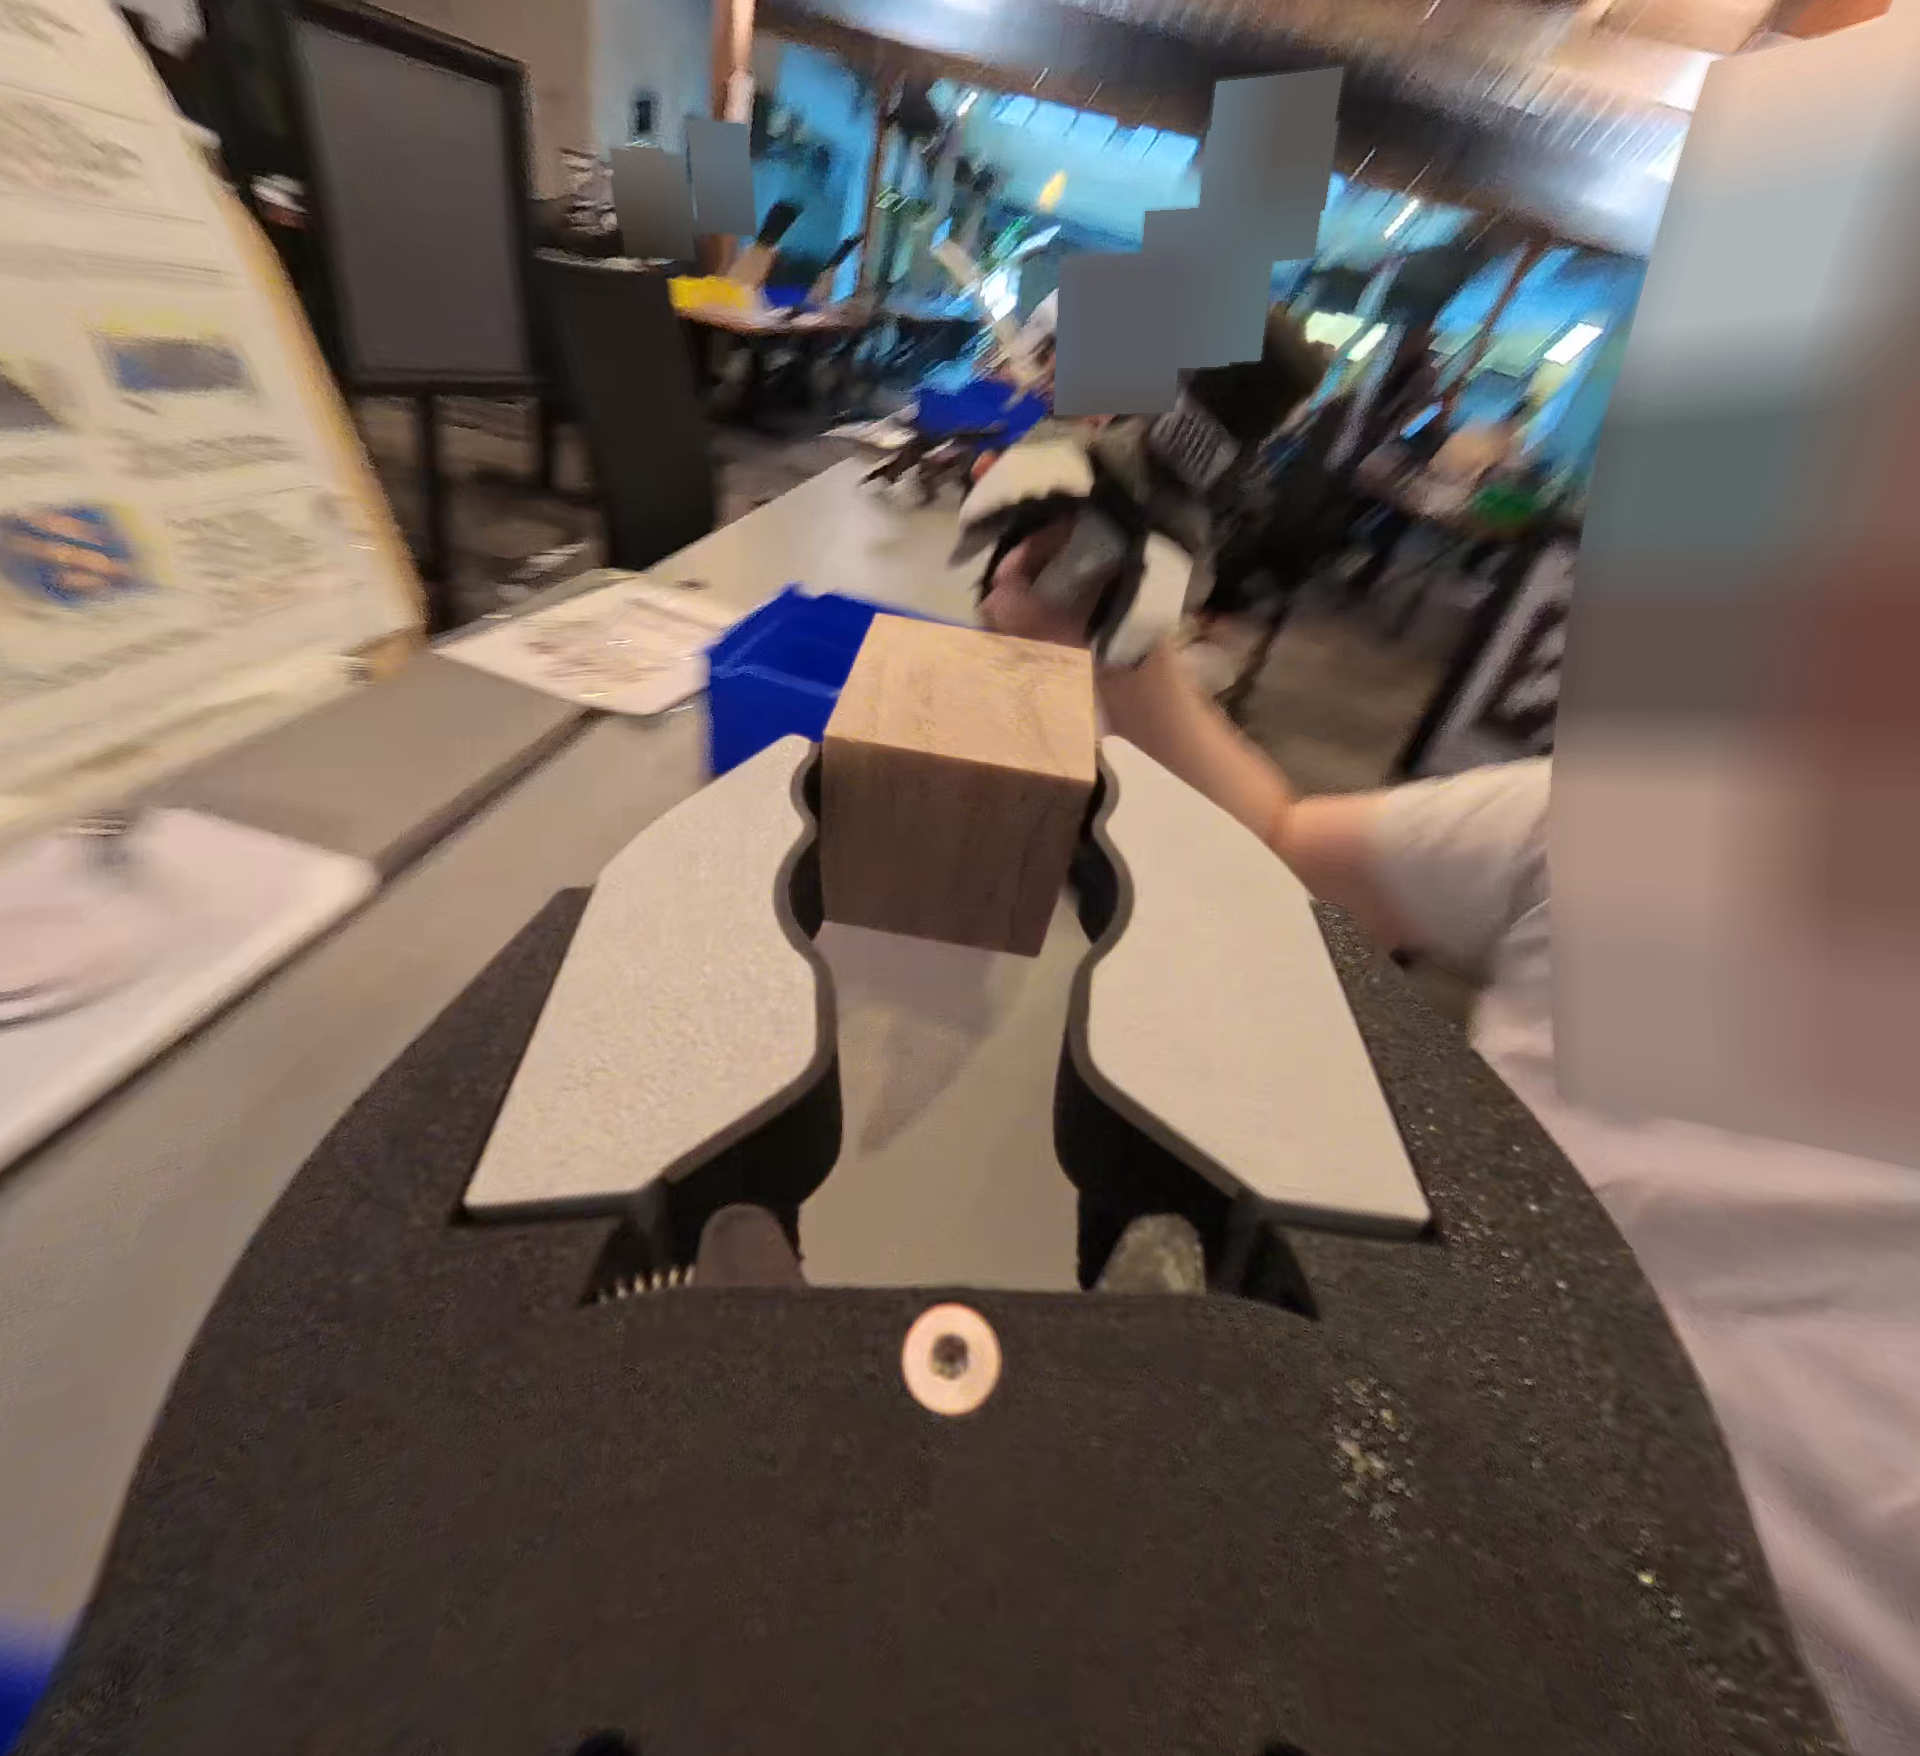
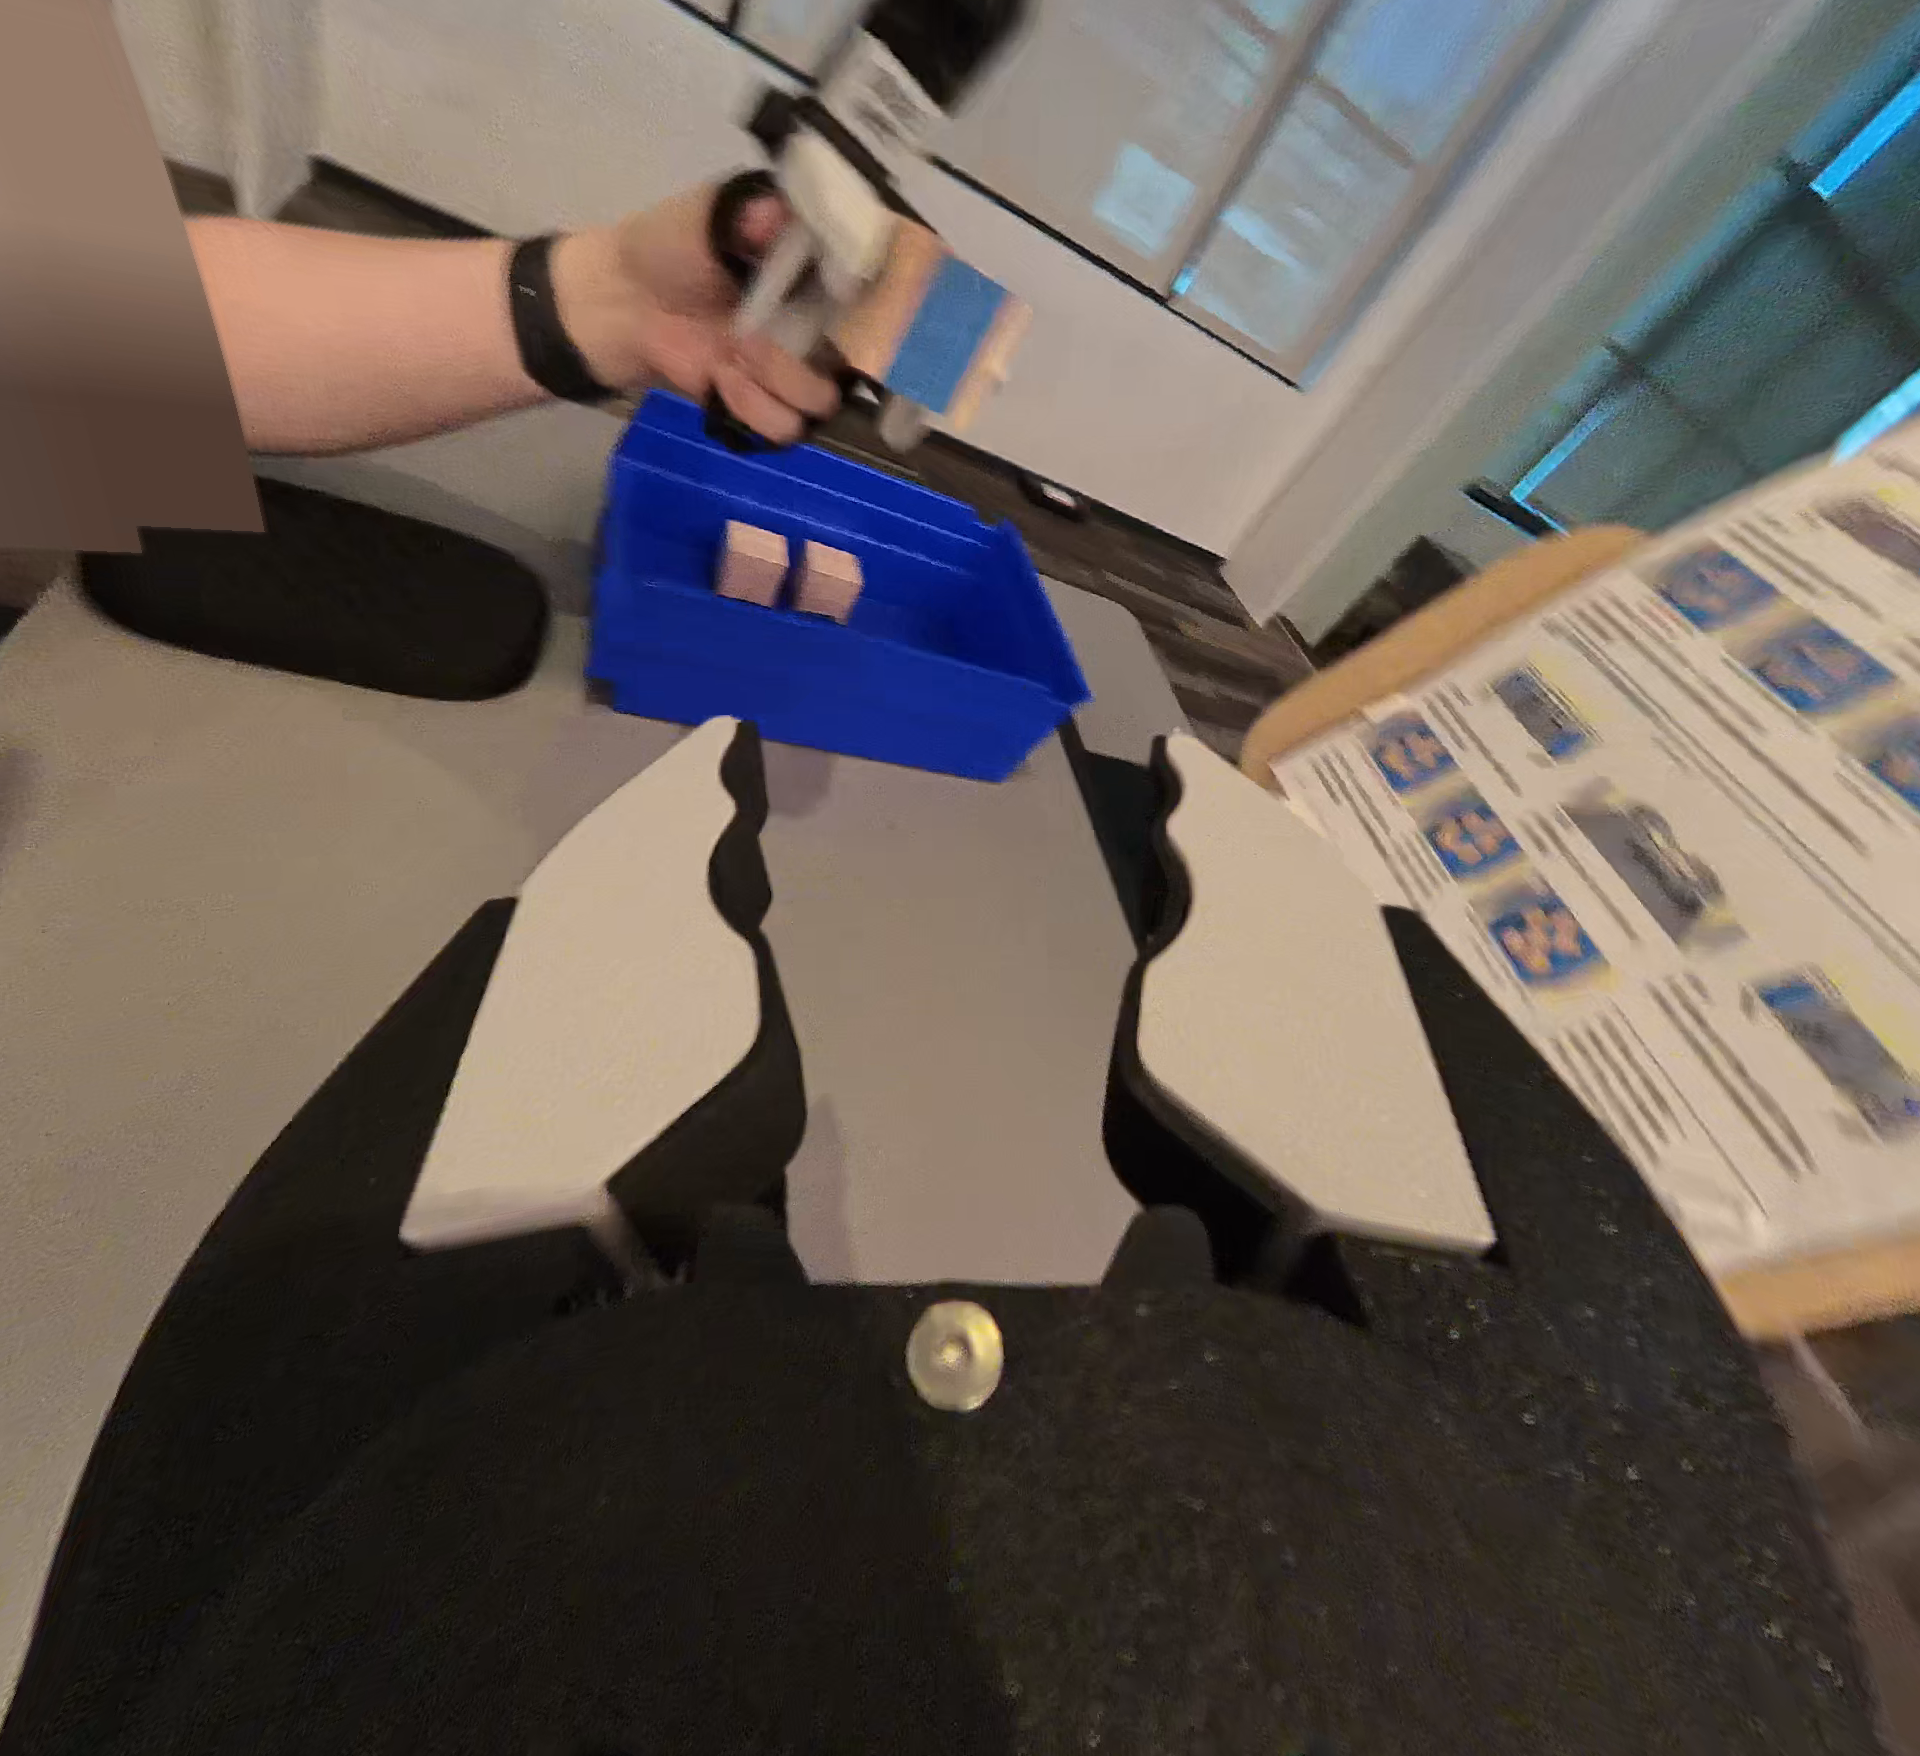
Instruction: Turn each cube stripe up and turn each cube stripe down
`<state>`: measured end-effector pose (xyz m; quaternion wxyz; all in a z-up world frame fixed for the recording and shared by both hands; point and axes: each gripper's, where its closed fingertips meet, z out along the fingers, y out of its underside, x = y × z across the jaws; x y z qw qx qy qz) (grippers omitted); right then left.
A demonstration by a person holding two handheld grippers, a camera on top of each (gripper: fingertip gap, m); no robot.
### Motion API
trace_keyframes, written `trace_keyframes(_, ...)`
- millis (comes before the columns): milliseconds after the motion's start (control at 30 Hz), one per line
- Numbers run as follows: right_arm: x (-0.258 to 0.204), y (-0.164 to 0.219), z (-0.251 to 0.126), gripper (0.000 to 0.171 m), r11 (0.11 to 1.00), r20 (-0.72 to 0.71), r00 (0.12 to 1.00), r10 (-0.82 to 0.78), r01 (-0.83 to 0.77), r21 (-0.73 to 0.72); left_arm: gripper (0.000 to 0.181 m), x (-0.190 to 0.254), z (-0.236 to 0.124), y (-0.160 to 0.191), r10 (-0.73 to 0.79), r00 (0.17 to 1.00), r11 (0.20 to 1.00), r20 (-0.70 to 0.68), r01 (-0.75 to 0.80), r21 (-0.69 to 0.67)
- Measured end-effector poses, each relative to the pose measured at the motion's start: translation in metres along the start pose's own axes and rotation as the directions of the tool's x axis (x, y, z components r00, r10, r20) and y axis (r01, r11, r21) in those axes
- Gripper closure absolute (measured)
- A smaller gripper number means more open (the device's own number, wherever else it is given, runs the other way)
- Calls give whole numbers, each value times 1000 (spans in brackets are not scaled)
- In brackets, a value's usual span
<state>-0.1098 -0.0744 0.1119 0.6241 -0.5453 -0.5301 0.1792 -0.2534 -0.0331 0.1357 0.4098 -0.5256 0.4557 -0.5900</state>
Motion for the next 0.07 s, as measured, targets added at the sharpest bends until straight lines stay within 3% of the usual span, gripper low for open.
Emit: trace_keyframes(67, -19, -11, 13, 99, 994, 11, 995, -104, 103, 25, 134, 13, 25, 5, -208, 961, 977, -184, 215, 15)
